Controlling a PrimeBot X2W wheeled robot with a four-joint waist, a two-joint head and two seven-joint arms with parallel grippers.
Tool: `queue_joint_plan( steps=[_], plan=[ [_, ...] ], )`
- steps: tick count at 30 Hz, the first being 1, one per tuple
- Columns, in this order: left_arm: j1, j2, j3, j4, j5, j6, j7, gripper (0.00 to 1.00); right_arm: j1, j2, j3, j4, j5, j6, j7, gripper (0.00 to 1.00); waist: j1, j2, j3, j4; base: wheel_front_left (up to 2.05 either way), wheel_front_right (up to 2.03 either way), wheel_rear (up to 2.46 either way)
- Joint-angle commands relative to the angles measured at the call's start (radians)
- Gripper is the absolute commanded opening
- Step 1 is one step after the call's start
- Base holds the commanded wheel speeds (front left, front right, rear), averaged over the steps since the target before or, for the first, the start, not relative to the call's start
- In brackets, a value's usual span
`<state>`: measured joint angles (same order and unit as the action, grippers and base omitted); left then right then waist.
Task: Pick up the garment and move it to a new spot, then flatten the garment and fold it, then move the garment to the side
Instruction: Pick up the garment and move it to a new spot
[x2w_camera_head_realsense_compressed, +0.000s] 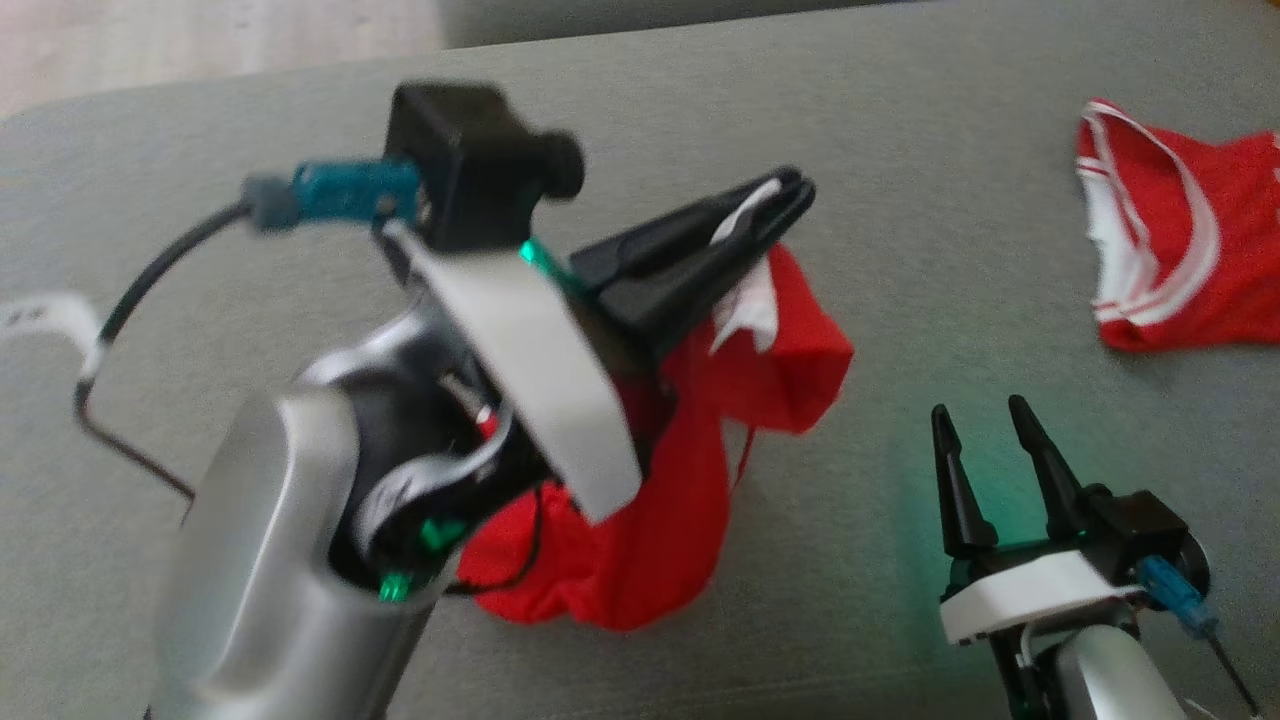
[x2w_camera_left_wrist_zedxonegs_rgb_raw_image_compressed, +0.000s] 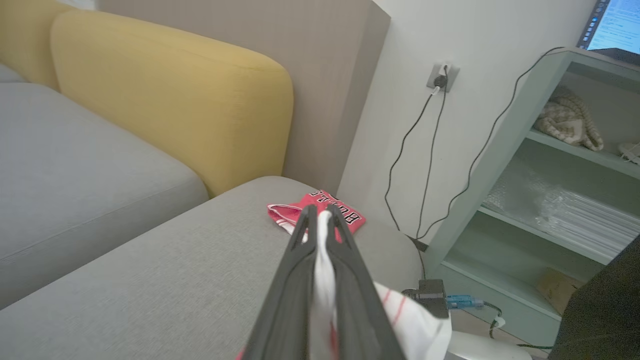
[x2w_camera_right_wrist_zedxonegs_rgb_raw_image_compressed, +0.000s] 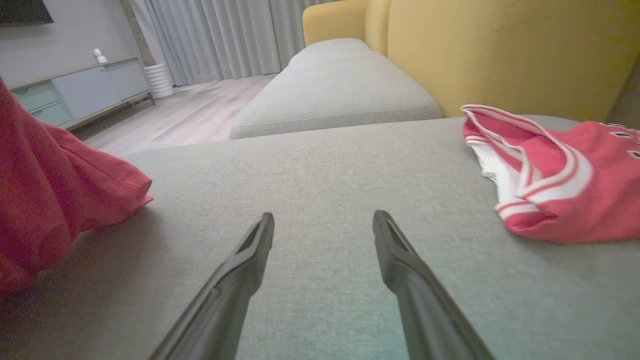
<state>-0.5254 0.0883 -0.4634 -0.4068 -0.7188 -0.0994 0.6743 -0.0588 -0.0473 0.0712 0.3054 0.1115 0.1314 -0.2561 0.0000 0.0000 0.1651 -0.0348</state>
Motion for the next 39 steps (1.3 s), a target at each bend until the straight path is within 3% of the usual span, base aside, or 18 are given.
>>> queue_joint_plan(
  steps=[1, 7, 14, 15, 20, 21, 22, 23, 27, 32, 39],
  plan=[
    [-0.069, -0.001, 0.035, 0.011, -0.004, 0.013, 0.004, 0.00, -0.024, -0.003, 0.031, -0.022, 0.014, -0.001, -0.006, 1.00, 0.0000, 0.0000, 0.018, -0.070, 0.00, 0.00, 0.00],
    [-0.208, -0.020, 0.057, 0.241, 0.058, 0.056, -0.059, 0.00, -0.043, -0.003, 0.058, -0.015, 0.044, -0.001, -0.006, 1.00, 0.0000, 0.0000, 0.059, -0.164, 0.00, 0.00, 0.00],
    [-0.327, -0.019, 0.072, 0.680, 0.227, 0.114, -0.280, 0.00, -0.072, -0.003, 0.078, -0.004, 0.067, -0.001, -0.006, 1.00, 0.0000, 0.0000, 0.105, -0.241, 0.00, 0.00, 0.00],
    [-0.327, -0.019, 0.072, 0.680, 0.227, 0.114, -0.280, 0.00, -0.072, -0.003, 0.078, -0.004, 0.067, -0.001, -0.006, 1.00, 0.0000, 0.0000, 0.105, -0.241, 0.00, 0.00, 0.00],
    [-0.346, 0.022, 0.032, 0.981, 0.342, 0.131, -0.441, 0.00, -0.084, -0.003, 0.097, 0.009, 0.077, -0.001, -0.006, 1.00, 0.0000, 0.0000, 0.110, -0.272, 0.00, 0.00, 0.00],
    [-0.348, 0.023, 0.034, 1.024, 0.349, 0.138, -0.475, 0.25, -0.083, -0.003, 0.097, 0.011, 0.077, -0.001, -0.006, 1.00, 0.0000, 0.0000, 0.109, -0.274, 0.00, 0.00, 0.00],
    [-0.350, 0.022, 0.035, 1.061, 0.352, 0.140, -0.505, 0.82, -0.083, -0.003, 0.096, 0.012, 0.077, -0.001, -0.006, 1.00, 0.0000, 0.0000, 0.107, -0.274, 0.00, 0.00, 0.00],
    [-0.353, 0.021, 0.035, 1.092, 0.355, 0.139, -0.532, 1.00, -0.081, -0.003, 0.093, 0.013, 0.076, -0.001, -0.006, 1.00, 0.0000, 0.0000, 0.104, -0.272, 0.00, 0.00, 0.00],
    [-0.363, 0.014, 0.024, 1.150, 0.373, 0.135, -0.657, 1.00, -0.069, -0.003, 0.069, 0.017, 0.062, -0.001, -0.006, 1.00, 0.0000, 0.0000, 0.078, -0.246, 0.00, 0.00, 0.00],
    [-0.309, 0.005, 0.027, 1.112, 0.376, 0.162, -0.800, 1.00, -0.041, -0.003, 0.035, 0.013, 0.037, -0.001, -0.006, 1.00, 0.0000, 0.0000, 0.028, -0.198, 0.00, 0.00, 0.00],
    [-0.084, 0.009, 0.032, 0.932, 0.382, 0.246, -0.909, 1.00, 0.015, -0.003, -0.011, -0.012, -0.004, -0.001, -0.006, 1.00, 0.0000, 0.0000, -0.044, -0.117, 0.00, 0.00, 0.00]
  ],
)
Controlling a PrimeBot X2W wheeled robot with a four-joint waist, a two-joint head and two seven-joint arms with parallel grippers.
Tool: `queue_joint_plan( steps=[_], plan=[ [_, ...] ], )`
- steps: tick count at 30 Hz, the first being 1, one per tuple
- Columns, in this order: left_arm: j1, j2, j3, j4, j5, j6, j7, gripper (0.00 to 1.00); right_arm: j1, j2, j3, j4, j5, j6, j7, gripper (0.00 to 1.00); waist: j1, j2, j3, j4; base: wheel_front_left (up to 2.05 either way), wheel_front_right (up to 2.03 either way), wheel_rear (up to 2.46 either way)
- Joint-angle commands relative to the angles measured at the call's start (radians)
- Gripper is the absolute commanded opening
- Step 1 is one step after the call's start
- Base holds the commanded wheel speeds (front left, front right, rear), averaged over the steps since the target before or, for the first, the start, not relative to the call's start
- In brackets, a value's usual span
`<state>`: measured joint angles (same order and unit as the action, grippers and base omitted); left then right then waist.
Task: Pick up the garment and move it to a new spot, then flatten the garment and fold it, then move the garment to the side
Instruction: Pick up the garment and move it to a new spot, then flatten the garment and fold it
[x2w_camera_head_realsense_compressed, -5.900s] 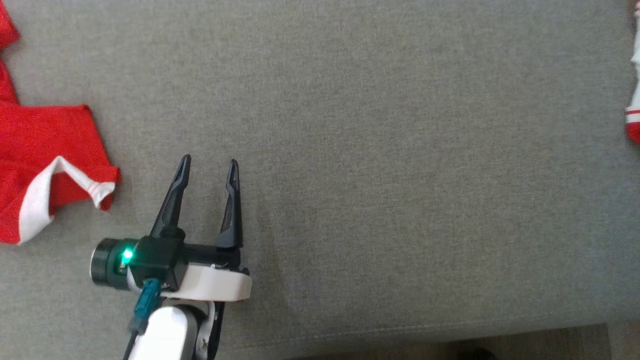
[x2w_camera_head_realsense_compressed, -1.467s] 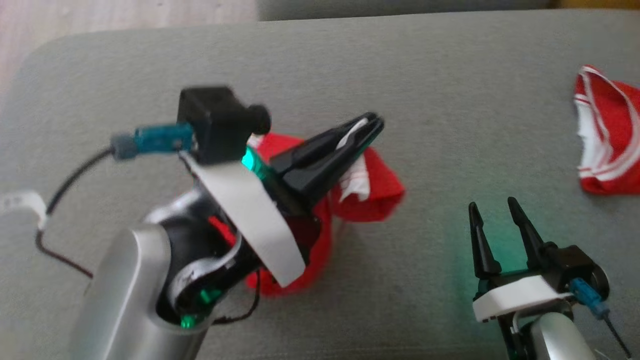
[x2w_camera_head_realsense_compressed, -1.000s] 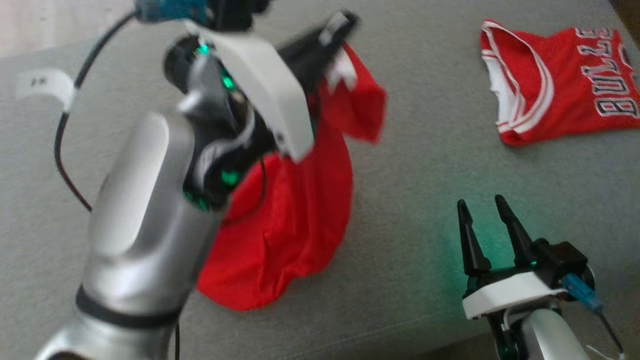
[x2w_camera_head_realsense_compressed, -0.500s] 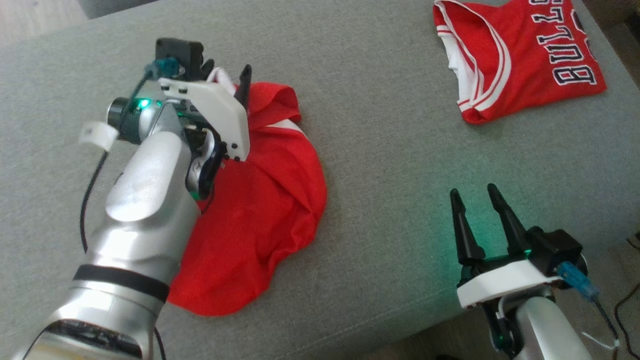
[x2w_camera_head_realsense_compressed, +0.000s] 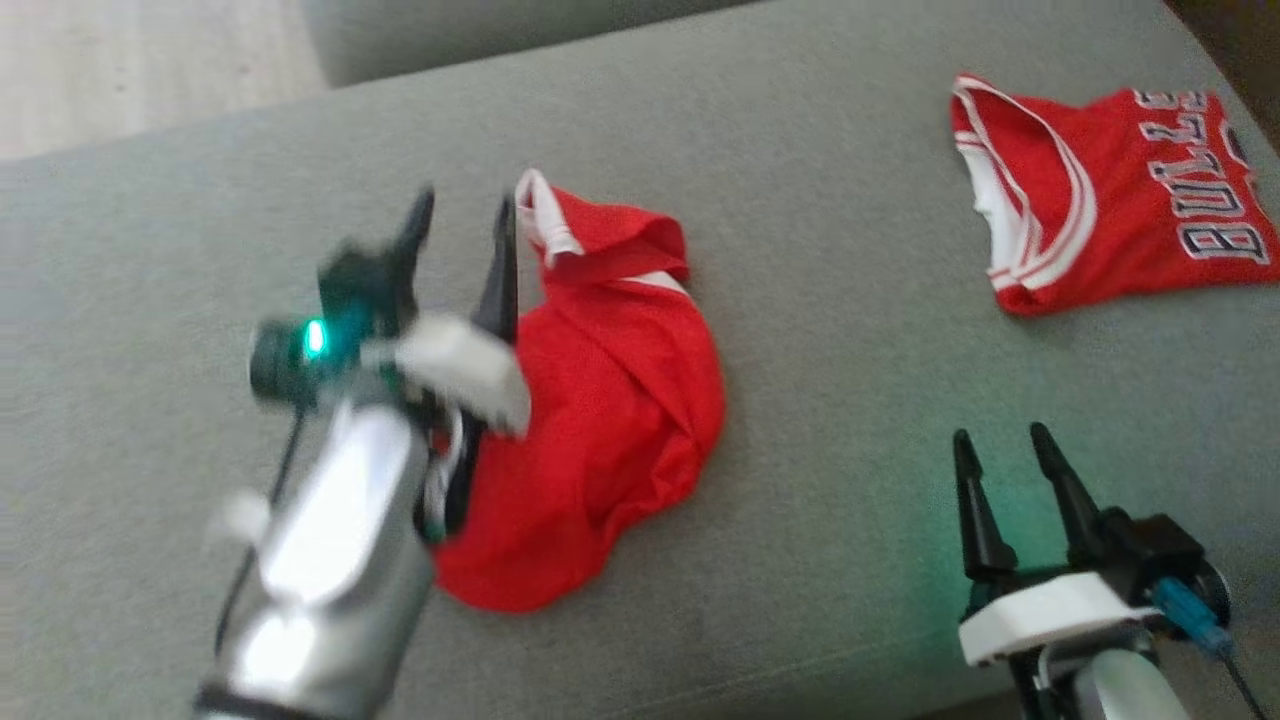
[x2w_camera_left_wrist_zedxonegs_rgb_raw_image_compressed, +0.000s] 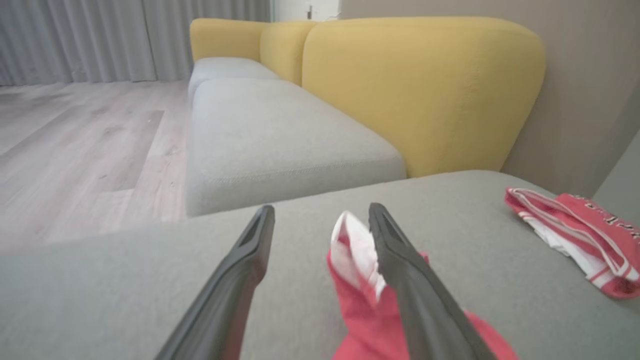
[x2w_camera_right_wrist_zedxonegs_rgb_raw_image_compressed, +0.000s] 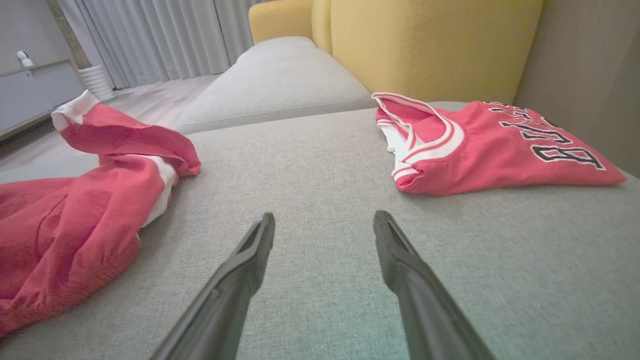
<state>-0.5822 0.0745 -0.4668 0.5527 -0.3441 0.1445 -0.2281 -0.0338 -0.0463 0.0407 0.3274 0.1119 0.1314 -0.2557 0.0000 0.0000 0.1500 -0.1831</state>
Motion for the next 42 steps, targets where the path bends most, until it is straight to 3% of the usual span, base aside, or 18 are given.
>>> queue_joint_plan(
  steps=[1, 8, 18, 22, 35, 39, 42],
  plan=[
    [0.016, 0.025, 0.035, -0.060, 0.012, 0.018, -0.013, 1.00, -0.003, -0.004, 0.011, -0.041, -0.011, -0.001, -0.006, 1.00, 0.0000, 0.0000, -0.036, 0.043, 0.00, 0.00, 0.00],
    [0.305, 0.046, 0.044, -0.265, 0.058, 0.101, -0.033, 1.00, 0.044, -0.004, -0.043, -0.083, -0.064, -0.001, -0.006, 1.00, 0.0000, 0.0000, -0.068, 0.134, 0.00, 0.00, 0.00],
    [0.613, 0.037, 0.134, -0.443, 0.169, 0.142, -0.033, 1.00, 0.108, -0.004, -0.077, -0.101, -0.091, -0.001, -0.006, 1.00, 0.0000, 0.0000, -0.137, 0.231, 0.00, 0.00, 0.00],
    [0.663, 0.032, 0.175, -0.457, 0.185, 0.133, -0.034, 1.00, 0.119, -0.004, -0.077, -0.102, -0.089, -0.001, -0.006, 1.00, 0.0000, 0.0000, -0.145, 0.243, 0.00, 0.00, 0.00],
    [0.717, 0.014, 0.293, -0.455, 0.246, 0.036, -0.034, 1.00, 0.130, -0.004, -0.042, -0.096, -0.081, -0.001, -0.006, 1.00, 0.0000, 0.0000, -0.154, 0.245, 0.00, 0.00, 0.00],
    [0.704, 0.001, 0.285, -0.474, 0.266, 0.013, -0.034, 1.00, 0.125, -0.004, -0.038, -0.094, -0.077, -0.001, -0.006, 1.00, 0.0000, 0.0000, -0.145, 0.232, 0.00, 0.00, 0.00],
    [0.668, -0.008, 0.227, -0.515, 0.289, -0.023, -0.034, 1.00, 0.118, -0.004, -0.033, -0.096, -0.074, -0.001, -0.006, 1.00, 0.0000, 0.0000, -0.129, 0.220, 0.00, 0.00, 0.00]
  ],
)
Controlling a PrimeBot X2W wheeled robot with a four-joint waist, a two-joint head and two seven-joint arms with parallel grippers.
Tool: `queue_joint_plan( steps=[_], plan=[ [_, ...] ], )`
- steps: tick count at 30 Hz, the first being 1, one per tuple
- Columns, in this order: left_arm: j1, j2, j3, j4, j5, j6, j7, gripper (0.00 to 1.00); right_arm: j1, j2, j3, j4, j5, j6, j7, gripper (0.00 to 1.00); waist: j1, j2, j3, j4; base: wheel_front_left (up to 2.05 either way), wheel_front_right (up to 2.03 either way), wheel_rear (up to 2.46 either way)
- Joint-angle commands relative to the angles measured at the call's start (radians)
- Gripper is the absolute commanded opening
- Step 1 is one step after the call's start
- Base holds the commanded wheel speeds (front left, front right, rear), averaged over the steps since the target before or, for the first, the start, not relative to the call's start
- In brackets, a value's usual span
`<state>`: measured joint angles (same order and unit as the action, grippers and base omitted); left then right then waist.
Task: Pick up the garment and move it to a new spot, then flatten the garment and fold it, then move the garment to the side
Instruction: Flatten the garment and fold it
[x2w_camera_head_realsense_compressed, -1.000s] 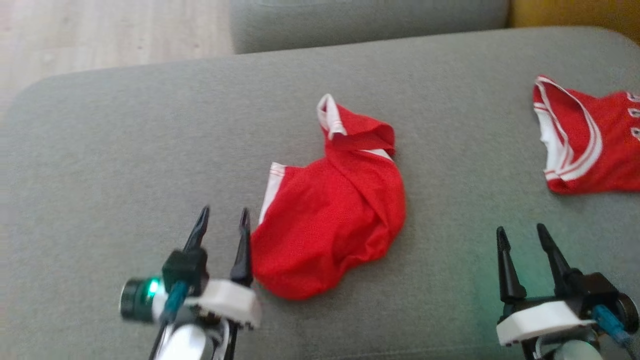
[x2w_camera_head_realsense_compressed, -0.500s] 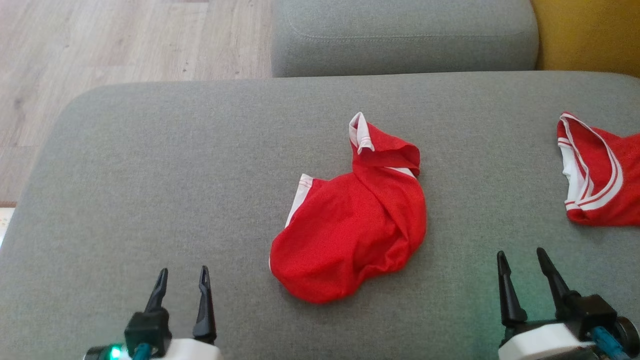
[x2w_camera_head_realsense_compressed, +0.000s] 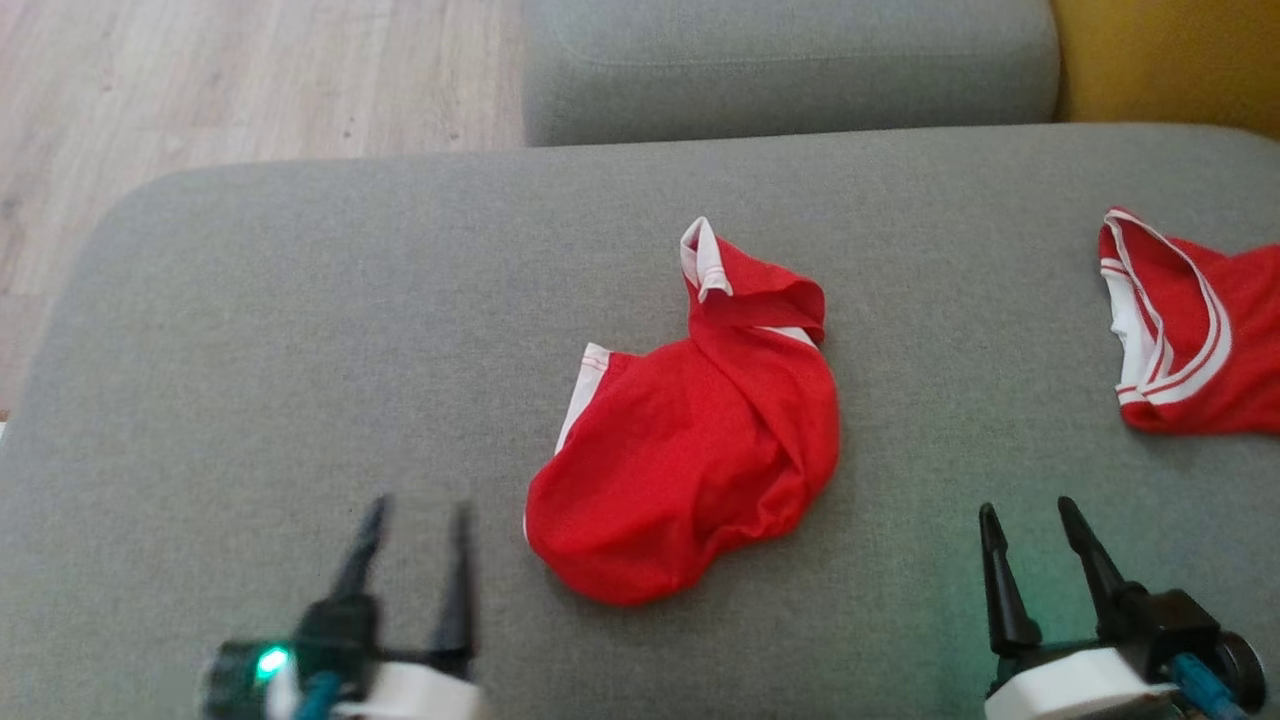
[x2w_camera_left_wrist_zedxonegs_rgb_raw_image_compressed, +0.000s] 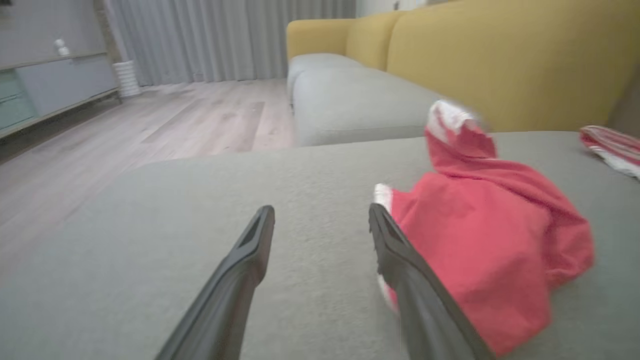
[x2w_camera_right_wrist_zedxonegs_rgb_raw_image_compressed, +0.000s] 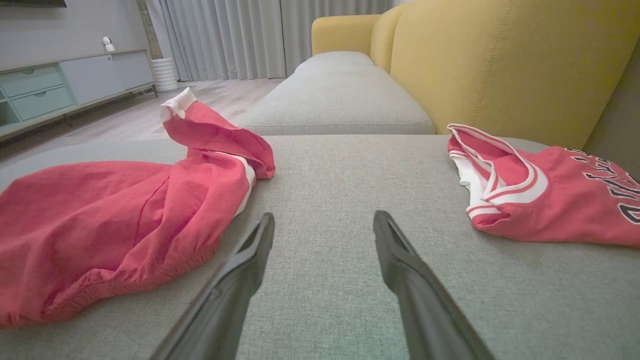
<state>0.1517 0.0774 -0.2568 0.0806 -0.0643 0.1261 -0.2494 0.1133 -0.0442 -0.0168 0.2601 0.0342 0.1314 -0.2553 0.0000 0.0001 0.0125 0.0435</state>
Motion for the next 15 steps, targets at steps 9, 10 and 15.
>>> queue_joint_plan(
  steps=[9, 10, 15],
  plan=[
    [-0.240, -0.026, -0.318, 0.029, 0.014, -0.181, -0.012, 1.00, -0.091, -0.006, 0.056, -0.028, 0.012, -0.001, -0.006, 1.00, 0.0000, -0.0001, 0.090, -0.097, 0.00, 0.00, 0.00],
    [-0.263, -0.026, -0.356, 0.063, 0.011, -0.193, -0.011, 1.00, -0.098, -0.006, 0.059, -0.026, 0.015, -0.001, -0.006, 1.00, 0.0000, -0.0001, 0.099, -0.111, 0.00, 0.00, 0.00],
    [-0.384, -0.027, -0.492, 0.225, -0.010, -0.201, 0.020, 1.00, -0.128, -0.006, 0.069, -0.020, 0.029, -0.001, -0.006, 1.00, 0.0000, -0.0001, 0.139, -0.183, 0.00, 0.00, 0.00]
  ],
)
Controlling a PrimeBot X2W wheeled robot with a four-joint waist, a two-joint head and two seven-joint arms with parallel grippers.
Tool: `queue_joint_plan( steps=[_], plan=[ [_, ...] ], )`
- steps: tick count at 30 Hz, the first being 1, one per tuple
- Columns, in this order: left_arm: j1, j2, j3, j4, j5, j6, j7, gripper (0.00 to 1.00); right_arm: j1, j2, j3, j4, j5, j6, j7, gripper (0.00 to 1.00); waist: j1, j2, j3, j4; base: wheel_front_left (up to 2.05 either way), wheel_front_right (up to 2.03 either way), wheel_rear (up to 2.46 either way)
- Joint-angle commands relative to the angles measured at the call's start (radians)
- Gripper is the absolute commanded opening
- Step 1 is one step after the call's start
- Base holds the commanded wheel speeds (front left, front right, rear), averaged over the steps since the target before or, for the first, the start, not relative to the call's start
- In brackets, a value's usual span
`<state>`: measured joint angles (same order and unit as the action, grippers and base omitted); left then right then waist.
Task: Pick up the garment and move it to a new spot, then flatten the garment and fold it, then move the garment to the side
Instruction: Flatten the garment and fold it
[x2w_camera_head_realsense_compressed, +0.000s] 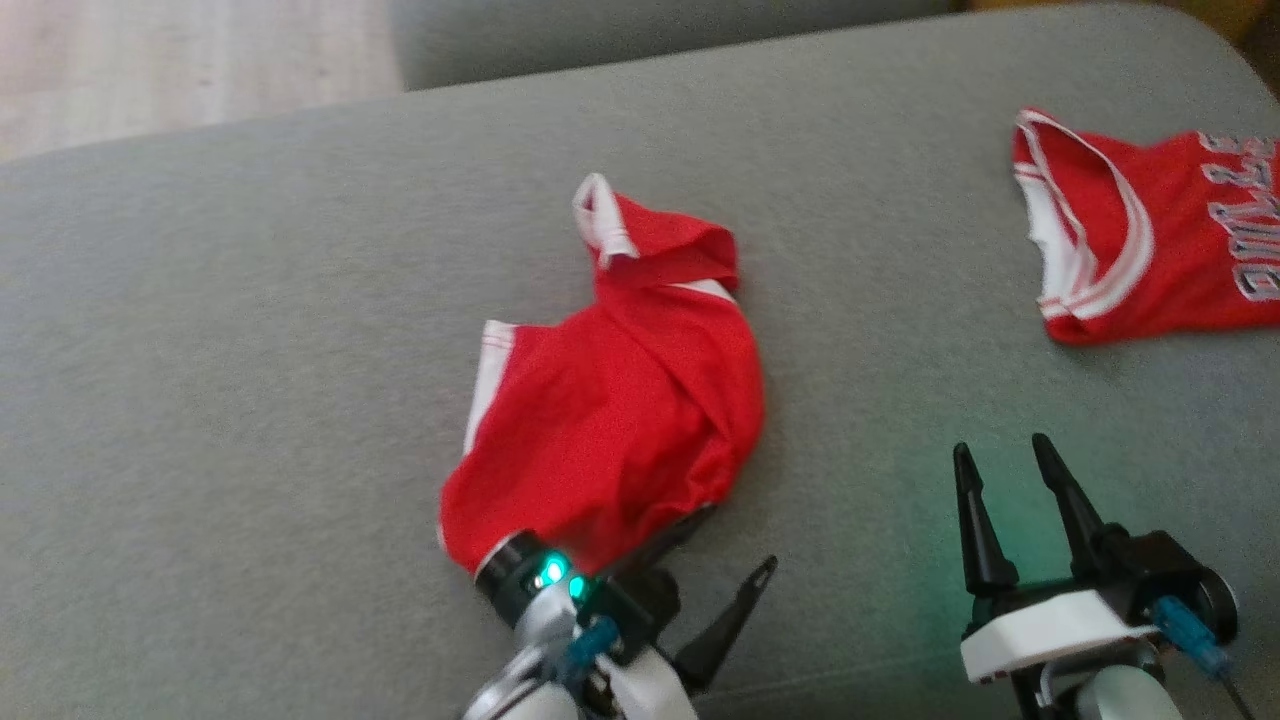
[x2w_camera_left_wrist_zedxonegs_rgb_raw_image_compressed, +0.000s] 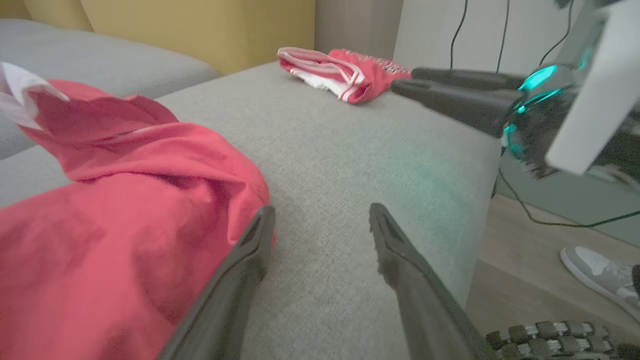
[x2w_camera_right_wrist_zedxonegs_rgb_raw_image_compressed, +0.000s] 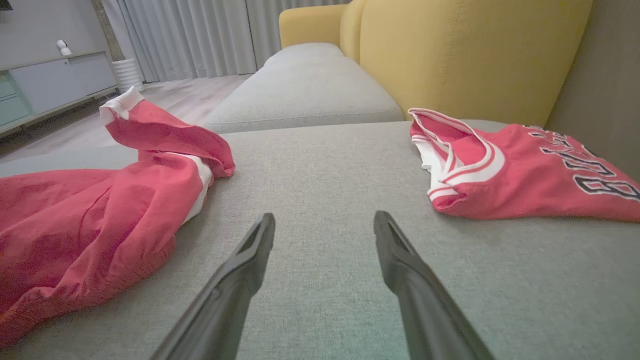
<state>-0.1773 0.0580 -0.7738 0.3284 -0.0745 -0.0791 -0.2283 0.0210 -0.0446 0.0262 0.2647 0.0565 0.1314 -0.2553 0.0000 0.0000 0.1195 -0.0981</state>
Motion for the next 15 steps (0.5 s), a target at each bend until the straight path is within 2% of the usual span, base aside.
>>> queue_joint_plan(
  steps=[1, 7, 10, 11, 12, 13, 15],
  plan=[
    [-0.074, -0.007, 0.015, 0.006, -0.013, 0.017, 0.002, 1.00, -0.041, -0.006, 0.027, -0.023, 0.011, -0.001, -0.006, 1.00, 0.0000, 0.0000, 0.040, -0.056, 0.00, 0.00, 0.00],
    [-0.188, -0.008, -0.019, 0.199, -0.010, 0.138, 0.033, 1.00, -0.057, -0.006, 0.025, -0.016, 0.030, -0.001, -0.006, 1.00, 0.0000, 0.0000, 0.065, -0.123, 0.00, 0.00, 0.00],
    [-0.209, -0.008, -0.035, 0.267, -0.004, 0.153, 0.065, 1.00, -0.058, -0.006, 0.027, -0.011, 0.035, -0.001, -0.006, 1.00, 0.0000, 0.0000, 0.067, -0.139, 0.00, 0.00, 0.00],
    [-0.215, -0.008, -0.037, 0.290, -0.012, 0.159, 0.076, 0.49, -0.058, -0.006, 0.028, -0.009, 0.038, -0.001, -0.006, 1.00, 0.0000, 0.0000, 0.067, -0.146, 0.00, 0.00, 0.00],
    [-0.223, -0.008, -0.040, 0.309, -0.017, 0.163, 0.084, 0.30, -0.059, -0.006, 0.026, -0.008, 0.041, -0.001, -0.006, 1.00, 0.0000, 0.0000, 0.067, -0.149, 0.00, 0.00, 0.00],
    [-0.231, -0.008, -0.043, 0.323, -0.021, 0.166, 0.088, 0.00, -0.059, -0.006, 0.023, -0.007, 0.044, -0.001, -0.006, 1.00, 0.0000, 0.0000, 0.067, -0.152, 0.00, 0.00, 0.00],
    [-0.244, -0.008, -0.042, 0.333, -0.041, 0.167, 0.091, 0.00, -0.057, -0.006, 0.018, -0.006, 0.047, -0.001, -0.006, 1.00, 0.0000, 0.0000, 0.062, -0.153, 0.00, 0.00, 0.00]
  ],
)
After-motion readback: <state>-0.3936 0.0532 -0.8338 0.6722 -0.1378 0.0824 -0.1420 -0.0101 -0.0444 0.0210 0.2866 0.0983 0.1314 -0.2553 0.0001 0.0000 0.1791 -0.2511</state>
